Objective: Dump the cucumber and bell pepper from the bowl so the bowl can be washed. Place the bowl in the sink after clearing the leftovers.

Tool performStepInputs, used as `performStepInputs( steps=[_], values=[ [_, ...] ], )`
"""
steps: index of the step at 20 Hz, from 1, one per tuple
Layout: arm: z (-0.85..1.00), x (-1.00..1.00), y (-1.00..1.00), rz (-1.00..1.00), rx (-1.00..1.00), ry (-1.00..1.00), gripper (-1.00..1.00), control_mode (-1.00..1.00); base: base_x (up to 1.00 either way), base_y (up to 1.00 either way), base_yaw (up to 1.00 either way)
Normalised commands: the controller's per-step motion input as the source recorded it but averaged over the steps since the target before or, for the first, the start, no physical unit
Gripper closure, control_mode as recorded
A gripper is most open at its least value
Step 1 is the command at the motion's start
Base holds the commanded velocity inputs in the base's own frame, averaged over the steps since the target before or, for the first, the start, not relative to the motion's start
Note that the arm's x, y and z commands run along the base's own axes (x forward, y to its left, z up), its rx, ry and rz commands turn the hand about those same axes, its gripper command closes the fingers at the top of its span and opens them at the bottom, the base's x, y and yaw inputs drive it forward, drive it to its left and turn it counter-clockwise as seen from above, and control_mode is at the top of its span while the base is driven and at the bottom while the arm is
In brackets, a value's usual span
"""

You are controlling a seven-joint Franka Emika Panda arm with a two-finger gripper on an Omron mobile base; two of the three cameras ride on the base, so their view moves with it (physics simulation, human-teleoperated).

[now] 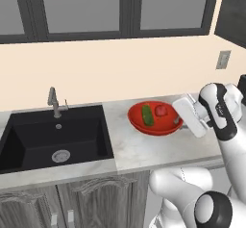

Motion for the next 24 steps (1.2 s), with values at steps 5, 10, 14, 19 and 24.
performStepInputs(
  steps=[5,10,14,19,24],
  values=[
    [-0.03,-0.05,0.04,0.00,0.00,0.00,1.00,1.00,-0.12,0.31,0.00],
    [0.00,0.00,0.00,0.00,0.00,0.00,1.00,1.00,0.00,0.65,0.00],
    [0.00,0.00,0.00,0.00,0.00,0.00,1.00,1.00,0.00,0.74,0.00],
    [0.00,0.00,0.00,0.00,0.00,0.00,1.00,1.00,0.00,0.54,0.00],
    [0.00,0.00,0.00,0.00,0.00,0.00,1.00,1.00,0.04,0.51,0.00]
  ],
)
